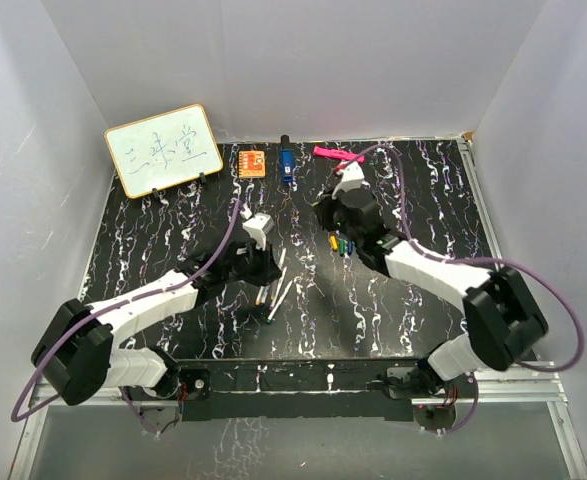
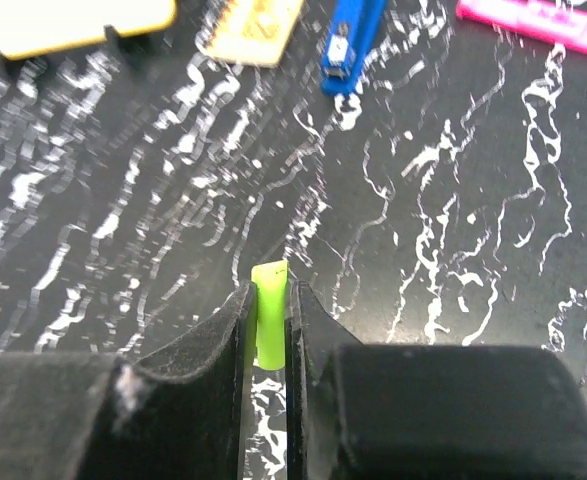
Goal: Insert the pens into the pen caps
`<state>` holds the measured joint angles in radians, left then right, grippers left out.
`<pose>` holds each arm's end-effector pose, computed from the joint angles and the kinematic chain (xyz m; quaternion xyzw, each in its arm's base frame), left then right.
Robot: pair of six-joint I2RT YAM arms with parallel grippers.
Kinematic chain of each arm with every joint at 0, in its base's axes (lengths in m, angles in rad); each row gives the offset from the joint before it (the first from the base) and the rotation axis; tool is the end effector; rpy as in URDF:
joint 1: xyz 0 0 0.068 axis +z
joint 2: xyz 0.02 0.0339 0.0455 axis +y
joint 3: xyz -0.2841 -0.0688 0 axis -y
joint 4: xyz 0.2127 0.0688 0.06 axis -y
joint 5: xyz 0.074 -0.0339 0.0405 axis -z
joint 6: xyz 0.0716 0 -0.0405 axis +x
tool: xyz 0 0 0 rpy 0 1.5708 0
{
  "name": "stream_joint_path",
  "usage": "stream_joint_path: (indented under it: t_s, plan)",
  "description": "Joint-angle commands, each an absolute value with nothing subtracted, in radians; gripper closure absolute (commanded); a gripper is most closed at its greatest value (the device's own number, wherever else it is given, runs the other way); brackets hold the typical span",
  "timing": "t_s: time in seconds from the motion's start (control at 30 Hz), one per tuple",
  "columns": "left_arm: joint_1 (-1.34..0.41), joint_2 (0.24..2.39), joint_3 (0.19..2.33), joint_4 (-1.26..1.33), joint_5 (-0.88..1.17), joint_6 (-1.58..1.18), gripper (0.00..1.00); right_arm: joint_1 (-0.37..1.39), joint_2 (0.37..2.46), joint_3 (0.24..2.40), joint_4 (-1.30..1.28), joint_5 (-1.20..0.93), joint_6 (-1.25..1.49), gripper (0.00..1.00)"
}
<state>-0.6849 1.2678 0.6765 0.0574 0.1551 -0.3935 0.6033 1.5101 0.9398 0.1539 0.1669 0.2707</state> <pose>0.2020 -0.1793 0.2422 0.1637 0.8512 -0.3114 0.3894 0.2920 0.1868 0.2743 -0.0934 0.8311 0.1669 0.5222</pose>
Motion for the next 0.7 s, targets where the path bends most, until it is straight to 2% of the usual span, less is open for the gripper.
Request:
stream_joint_path:
  t_s: [0.0, 0.17, 0.37, 0.67]
  plan:
    - [-0.724, 1.267, 0.652, 0.222, 0.212, -0.422, 1.00, 0.590, 1.354, 0.785, 0.479, 0.062, 0.308, 1.00]
    - [-0.751, 1.318, 0.648, 0.369, 0.284, -0.494, 1.00, 0.590, 1.229, 0.602, 0.762, -0.040, 0.354, 1.00]
    - [-0.770, 1.344, 0.638, 0.522, 0.313, -0.561, 1.00, 0.590, 1.154, 0.521, 0.850, -0.124, 0.415, 1.00]
    - [-0.772, 1.350, 0.634, 0.670, 0.372, -0.637, 1.00, 0.591, 1.079, 0.403, 0.976, -0.135, 0.504, 1.00]
